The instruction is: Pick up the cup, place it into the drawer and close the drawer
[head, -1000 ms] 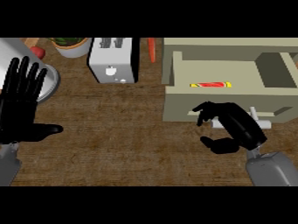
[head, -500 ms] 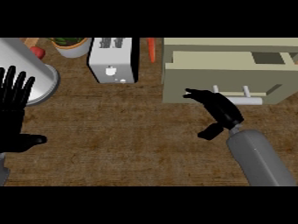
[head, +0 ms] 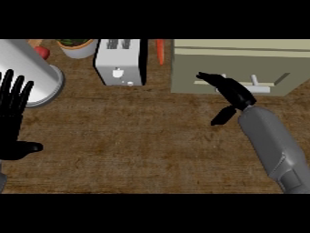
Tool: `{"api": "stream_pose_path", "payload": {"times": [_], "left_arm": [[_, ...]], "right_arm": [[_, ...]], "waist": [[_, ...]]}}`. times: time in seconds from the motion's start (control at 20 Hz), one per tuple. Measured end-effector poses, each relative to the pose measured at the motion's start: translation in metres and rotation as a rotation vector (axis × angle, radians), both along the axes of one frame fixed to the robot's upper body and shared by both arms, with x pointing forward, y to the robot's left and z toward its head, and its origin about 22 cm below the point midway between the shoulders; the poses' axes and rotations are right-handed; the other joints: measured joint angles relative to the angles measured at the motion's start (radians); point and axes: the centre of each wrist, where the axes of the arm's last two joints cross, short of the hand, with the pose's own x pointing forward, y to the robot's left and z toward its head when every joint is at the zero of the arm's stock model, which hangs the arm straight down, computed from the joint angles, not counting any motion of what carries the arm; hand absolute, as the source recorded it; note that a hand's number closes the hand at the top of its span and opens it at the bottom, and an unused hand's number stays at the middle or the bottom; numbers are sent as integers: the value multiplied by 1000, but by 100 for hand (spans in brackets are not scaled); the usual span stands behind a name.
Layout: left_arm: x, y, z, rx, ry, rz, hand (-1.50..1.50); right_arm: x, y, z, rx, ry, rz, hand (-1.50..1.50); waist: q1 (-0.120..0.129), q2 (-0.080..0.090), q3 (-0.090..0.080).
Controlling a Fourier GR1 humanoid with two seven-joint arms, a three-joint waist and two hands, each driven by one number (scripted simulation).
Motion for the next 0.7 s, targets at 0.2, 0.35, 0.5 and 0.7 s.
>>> {"api": "stream_pose_path", "payload": {"times": [0.2,0.35,0.5,0.7], "left_arm": [[-1,1,-4,-8,-6,-8,-150],[0,3,-2,-5,-2,-21,-150],[0,0,-2,-3,-7,-34,-150],[2,-1,1,10,-14,-48,-150]], "right_arm": [[15,-14,13,11,10,31,-150],[20,-23,18,14,28,34,-150],[22,-28,18,22,43,36,-150],[24,-36,23,41,78,51,-150]], "waist": [[9,-3,-1],[20,3,0],[27,1,-2],[36,2,-2]]}}
